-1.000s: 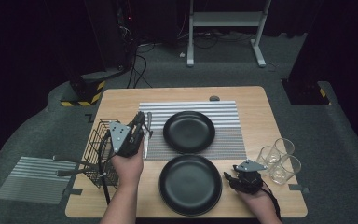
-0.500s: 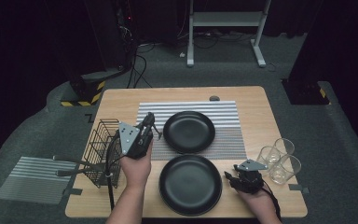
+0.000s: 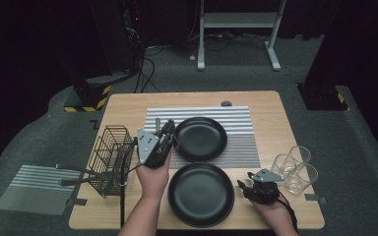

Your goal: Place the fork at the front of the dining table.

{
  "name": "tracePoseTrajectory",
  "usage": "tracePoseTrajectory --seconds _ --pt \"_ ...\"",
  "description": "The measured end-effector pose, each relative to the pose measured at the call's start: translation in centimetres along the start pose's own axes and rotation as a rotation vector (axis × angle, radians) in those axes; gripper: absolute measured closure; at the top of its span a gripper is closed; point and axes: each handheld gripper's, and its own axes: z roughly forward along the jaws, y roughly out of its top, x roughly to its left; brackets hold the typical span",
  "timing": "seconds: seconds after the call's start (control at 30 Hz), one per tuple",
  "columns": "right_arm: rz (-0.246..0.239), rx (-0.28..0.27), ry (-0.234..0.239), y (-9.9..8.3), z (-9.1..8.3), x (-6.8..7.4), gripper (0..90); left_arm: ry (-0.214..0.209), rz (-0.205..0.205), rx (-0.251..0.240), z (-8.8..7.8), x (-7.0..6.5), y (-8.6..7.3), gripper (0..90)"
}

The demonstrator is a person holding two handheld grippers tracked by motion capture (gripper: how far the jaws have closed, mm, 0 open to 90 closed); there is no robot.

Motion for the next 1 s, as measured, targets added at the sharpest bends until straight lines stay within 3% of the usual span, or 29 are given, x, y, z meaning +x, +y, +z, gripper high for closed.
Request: tracePoseTrajectory --seconds 0.1,0.13,0.17,0.2,0.33,0.37,0.4,0.43,0.47,0.5,0.57,0.6,0.63,0.7,0.8,0.83,0.87,0.9,0.93,1.0 --pt "0.006 -0.030 -0.003 0.2 -0.5 -0.1 49.9 -0.009 0.032 0.020 0.1 -0.2 0.0 85.8" --pt "-0.001 -0.039 -0.003 0.3 -0.5 -0.1 49.9 -0.013 -0.005 0.002 0.3 -0.6 -0.1 85.8" --pt "-0.018 -0.033 0.001 0.3 -0.6 -0.1 49.9 -0.015 0.029 0.024 0.2 -0.5 0.0 85.8" --pt "-0.026 -0.035 -0.001 0.3 -0.6 0.0 49.8 -0.020 0.006 0.005 0.4 -0.9 -0.1 85.8" --pt "-0.025 -0.059 -0.012 0.5 -0.7 0.5 49.4 -0.031 0.008 0.019 0.5 -1.5 -0.2 85.8" --pt "-0.037 -0.064 -0.014 0.6 -0.9 0.6 49.5 -0.027 -0.017 0.005 0.6 -1.8 -0.3 85.8" --pt "-0.032 -0.075 -0.016 0.6 -1.0 0.7 49.5 -0.032 0.022 0.026 0.5 -1.7 -0.2 85.8" --pt "-0.058 -0.080 -0.017 0.8 -1.0 0.6 49.6 -0.029 0.007 0.023 0.6 -1.9 -0.3 85.8" --pt "-0.033 -0.080 -0.016 0.9 -1.2 0.9 49.6 -0.035 -0.003 0.016 0.7 -2.1 -0.3 85.8" --pt "-0.064 -0.091 -0.018 1.0 -1.2 0.8 49.7 -0.039 0.013 0.021 0.7 -2.1 -0.3 85.8" --pt "-0.041 -0.094 -0.010 1.2 -1.5 1.2 50.2 -0.037 -0.002 0.021 0.8 -2.5 -0.3 85.8" --pt "-0.028 -0.101 -0.007 1.3 -1.6 1.4 50.6 -0.043 -0.001 0.022 0.8 -2.7 -0.4 85.8" --pt "-0.040 -0.109 -0.005 1.4 -1.6 1.4 50.9 -0.053 0.027 0.027 0.9 -2.6 -0.3 85.8" --pt "-0.038 -0.119 0.002 1.5 -1.8 1.6 51.8 -0.054 0.001 0.017 1.1 -3.1 -0.5 85.8" --pt "-0.055 -0.144 0.007 1.8 -2.1 1.8 53.7 -0.064 0.001 0.022 1.3 -3.6 -0.6 85.8" --pt "-0.066 -0.162 0.002 1.9 -2.2 1.8 54.0 -0.073 0.019 0.022 1.4 -3.6 -0.7 85.8" --pt "-0.063 -0.160 0.008 2.0 -2.4 1.9 54.1 -0.073 -0.001 0.024 1.5 -3.9 -0.8 85.8" --pt "-0.077 -0.177 0.002 2.1 -2.5 1.9 54.2 -0.078 0.008 0.025 1.6 -3.9 -0.9 85.8" --pt "-0.060 -0.178 0.004 2.3 -2.7 2.1 54.5 -0.077 0.009 0.026 1.7 -4.0 -1.0 85.8" --pt "-0.077 -0.197 0.003 2.5 -2.9 2.2 54.8 -0.079 -0.011 0.027 1.9 -4.4 -1.2 85.8"
